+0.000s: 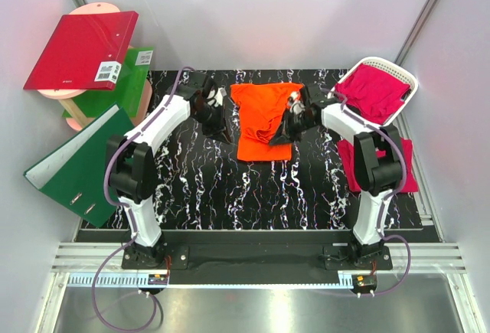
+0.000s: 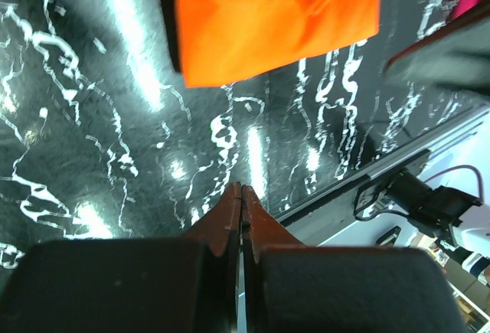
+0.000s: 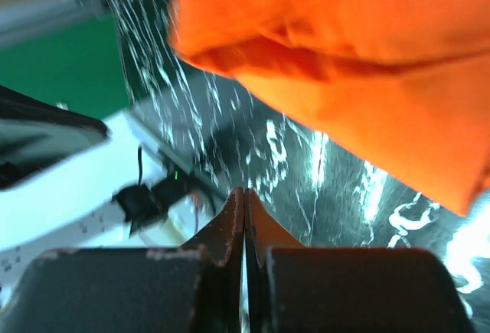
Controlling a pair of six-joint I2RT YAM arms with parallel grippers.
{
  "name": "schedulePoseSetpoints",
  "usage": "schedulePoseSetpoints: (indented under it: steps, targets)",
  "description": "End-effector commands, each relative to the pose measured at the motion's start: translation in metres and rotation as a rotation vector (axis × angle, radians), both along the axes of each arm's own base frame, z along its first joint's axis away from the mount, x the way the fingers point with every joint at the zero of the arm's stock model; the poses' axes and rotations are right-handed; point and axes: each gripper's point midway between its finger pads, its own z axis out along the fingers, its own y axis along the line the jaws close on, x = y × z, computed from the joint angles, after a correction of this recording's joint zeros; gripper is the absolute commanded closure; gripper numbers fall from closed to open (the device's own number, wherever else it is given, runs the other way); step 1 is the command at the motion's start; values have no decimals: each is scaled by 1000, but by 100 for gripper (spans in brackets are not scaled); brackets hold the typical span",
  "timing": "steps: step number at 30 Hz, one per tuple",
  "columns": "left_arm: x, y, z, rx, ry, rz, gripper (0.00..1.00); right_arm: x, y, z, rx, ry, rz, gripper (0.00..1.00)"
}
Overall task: Fold and stack the t-shirts
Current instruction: Fold the folded rectangular tshirt in 1/3 of the way
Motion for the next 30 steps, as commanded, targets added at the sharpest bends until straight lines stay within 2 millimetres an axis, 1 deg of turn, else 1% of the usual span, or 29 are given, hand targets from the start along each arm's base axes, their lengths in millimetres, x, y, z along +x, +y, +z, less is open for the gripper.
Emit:
schedulePoseSetpoints:
  steps: [1, 2, 4, 5, 7, 8, 10, 11, 12, 13, 14, 15, 16, 17, 18, 19, 20, 21, 23, 24, 25, 27, 28, 30]
  targets:
    - [4, 7, 0, 24, -34, 5, 100, -33, 14, -8, 118, 131, 96, 100]
    - [3, 7, -2, 28, -27, 6, 100, -34, 14, -15, 112, 144, 97, 100]
    - [2, 8, -3, 31, -25, 6, 100, -35, 15, -21, 108, 152, 106, 100]
    - [1, 8, -3, 30, -26, 6, 100, -35, 15, -29, 109, 173, 108, 100]
    - [0, 9, -5, 38, -23, 11, 100, -31, 17, -35, 112, 182, 112, 100]
    - [0, 11, -5, 43, -24, 15, 100, -29, 18, -45, 102, 204, 108, 100]
    - [-2, 12, -6, 51, -24, 18, 100, -18, 20, -49, 96, 194, 103, 100]
    - [-2, 13, -7, 54, -22, 20, 100, -14, 20, -60, 77, 205, 97, 100]
    - [-3, 13, -7, 56, -21, 22, 100, -1, 24, -57, 76, 175, 94, 100]
    - [-3, 14, -7, 60, -25, 23, 100, 6, 25, -59, 71, 167, 86, 100]
    - [-3, 15, -7, 65, -23, 28, 100, 12, 25, -68, 56, 176, 75, 100]
    - [-3, 16, -8, 68, -22, 33, 100, 28, 30, -61, 60, 143, 63, 100]
    - [-3, 16, -7, 71, -26, 36, 100, 36, 32, -61, 55, 136, 52, 100]
    - [-4, 17, -8, 74, -22, 36, 100, 43, 32, -65, 42, 126, 42, 100]
    - [-4, 17, -8, 72, -19, 39, 100, 58, 36, -53, 50, 85, 33, 100]
    - [-4, 17, -7, 70, -20, 39, 100, 66, 38, -49, 48, 65, 24, 100]
    - [-5, 16, -9, 68, -14, 40, 100, 73, 39, -49, 42, 50, 15, 100]
    - [-6, 16, -7, 65, -14, 42, 100, 85, 43, -36, 55, 13, 9, 100]
    - [-6, 15, -7, 62, -12, 44, 100, 97, 43, -36, 36, -8, -15, 100]
    - [-5, 15, -7, 62, -12, 44, 100, 105, 43, -29, 32, -35, -27, 100]
    - [-5, 16, -8, 64, -11, 44, 100, 111, 41, -34, 3, -47, -48, 100]
    - [-5, 15, -8, 64, -9, 44, 100, 122, 36, -34, -39, -84, -81, 100]
    - [-5, 15, -9, 63, -9, 41, 100, 130, 30, -40, -89, -107, -114, 100]
    - [-6, 15, -10, 65, -4, 41, 100, 141, 22, -41, -143, -145, -152, 100]
